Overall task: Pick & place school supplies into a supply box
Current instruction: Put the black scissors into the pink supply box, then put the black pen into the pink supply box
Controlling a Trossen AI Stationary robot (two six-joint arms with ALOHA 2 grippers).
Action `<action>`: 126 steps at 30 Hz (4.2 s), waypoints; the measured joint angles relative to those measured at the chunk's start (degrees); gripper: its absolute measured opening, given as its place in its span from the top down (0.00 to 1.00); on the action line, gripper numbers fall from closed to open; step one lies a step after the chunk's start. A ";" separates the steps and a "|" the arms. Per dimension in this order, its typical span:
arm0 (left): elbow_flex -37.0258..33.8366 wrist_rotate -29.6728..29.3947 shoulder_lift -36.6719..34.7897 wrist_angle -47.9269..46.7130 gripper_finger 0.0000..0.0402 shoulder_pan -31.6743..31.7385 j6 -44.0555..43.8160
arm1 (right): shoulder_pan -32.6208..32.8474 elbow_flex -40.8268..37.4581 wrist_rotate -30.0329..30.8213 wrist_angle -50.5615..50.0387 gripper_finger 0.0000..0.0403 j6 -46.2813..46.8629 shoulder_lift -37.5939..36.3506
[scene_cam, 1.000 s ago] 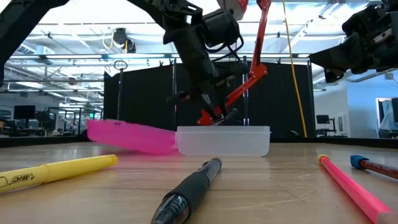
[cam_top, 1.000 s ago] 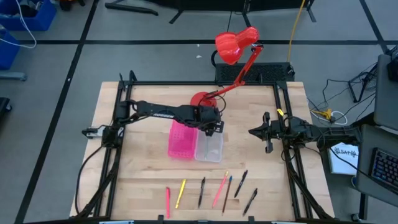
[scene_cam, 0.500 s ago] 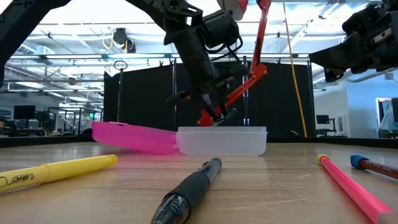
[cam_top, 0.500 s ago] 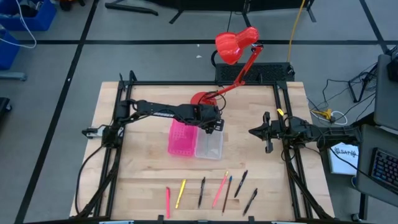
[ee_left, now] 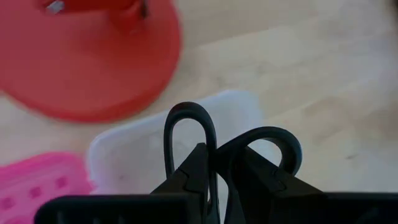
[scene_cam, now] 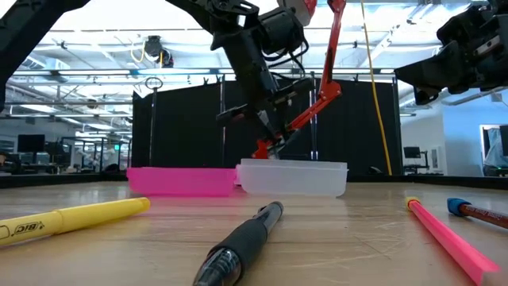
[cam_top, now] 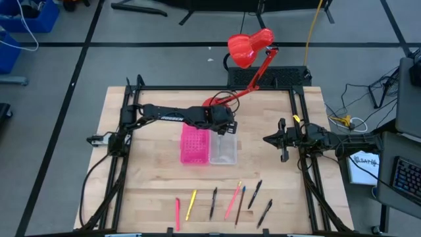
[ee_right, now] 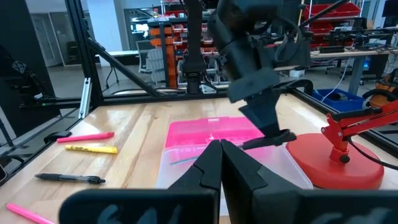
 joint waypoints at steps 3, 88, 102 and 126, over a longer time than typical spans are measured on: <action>0.00 -0.90 0.51 -1.54 0.85 -0.78 -1.18 | -0.01 -0.01 -0.05 -0.03 1.00 0.00 -0.01; -79.97 -4.67 -90.30 39.32 0.99 -26.47 59.08 | -0.02 0.00 -10.28 3.27 1.00 4.82 3.69; -91.50 -15.64 -91.12 58.40 0.99 -24.89 72.47 | 2.44 11.07 3.98 5.84 1.00 -1.96 12.48; -91.49 -17.63 -91.08 64.52 0.92 -24.63 80.51 | 36.81 104.92 23.09 -67.98 1.00 55.04 98.48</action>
